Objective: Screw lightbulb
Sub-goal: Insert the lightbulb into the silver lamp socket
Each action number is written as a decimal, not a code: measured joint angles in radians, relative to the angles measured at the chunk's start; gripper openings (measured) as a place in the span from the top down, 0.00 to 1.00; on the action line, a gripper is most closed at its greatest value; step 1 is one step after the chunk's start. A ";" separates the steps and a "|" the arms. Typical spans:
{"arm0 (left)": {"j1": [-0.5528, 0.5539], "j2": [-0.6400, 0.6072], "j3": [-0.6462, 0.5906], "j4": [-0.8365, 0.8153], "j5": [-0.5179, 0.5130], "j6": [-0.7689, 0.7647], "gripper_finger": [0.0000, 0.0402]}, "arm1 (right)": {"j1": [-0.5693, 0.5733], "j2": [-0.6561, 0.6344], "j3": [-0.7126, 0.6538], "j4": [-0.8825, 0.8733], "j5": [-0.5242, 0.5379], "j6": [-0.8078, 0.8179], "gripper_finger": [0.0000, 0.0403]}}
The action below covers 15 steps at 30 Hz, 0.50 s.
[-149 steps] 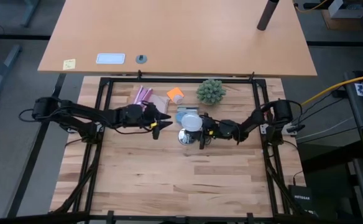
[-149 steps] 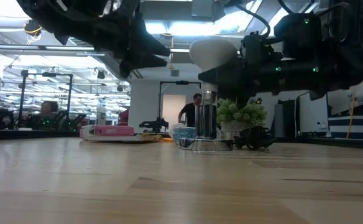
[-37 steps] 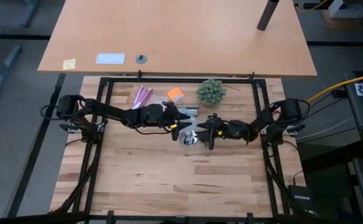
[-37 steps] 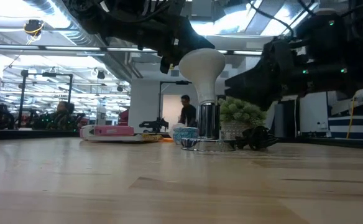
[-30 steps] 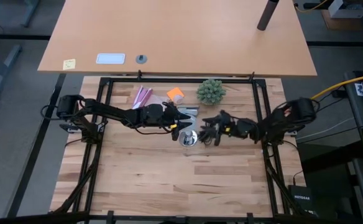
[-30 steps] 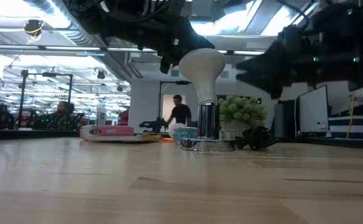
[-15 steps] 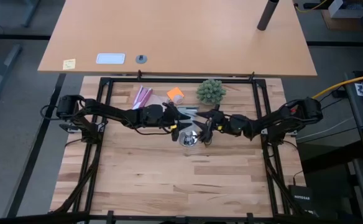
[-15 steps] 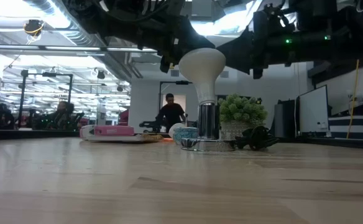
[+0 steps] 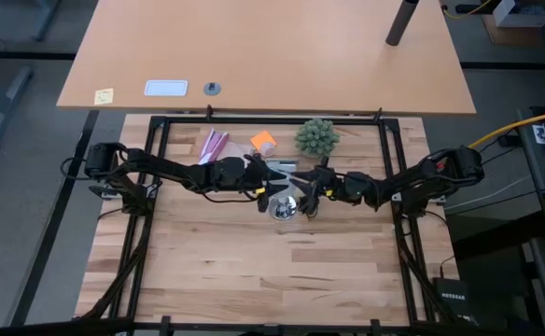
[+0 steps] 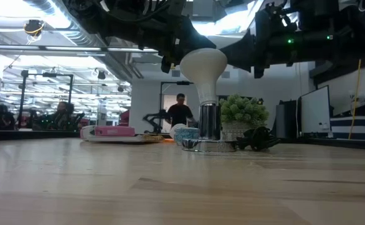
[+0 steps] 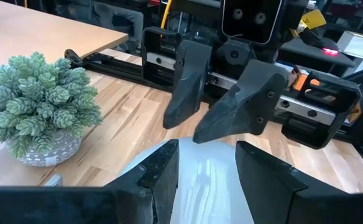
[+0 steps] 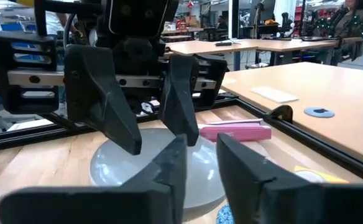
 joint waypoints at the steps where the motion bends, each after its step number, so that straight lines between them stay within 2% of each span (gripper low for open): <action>1: 0.000 0.000 0.000 0.000 0.000 0.000 0.63 | 0.000 0.000 0.000 -0.003 0.000 0.000 0.82; 8: 0.000 0.000 0.000 0.000 0.004 0.000 0.63 | 0.000 -0.002 0.000 -0.020 -0.086 0.002 0.95; 15: 0.007 0.000 0.000 0.009 0.010 -0.001 0.63 | 0.000 -0.002 0.001 -0.022 -0.138 0.003 0.99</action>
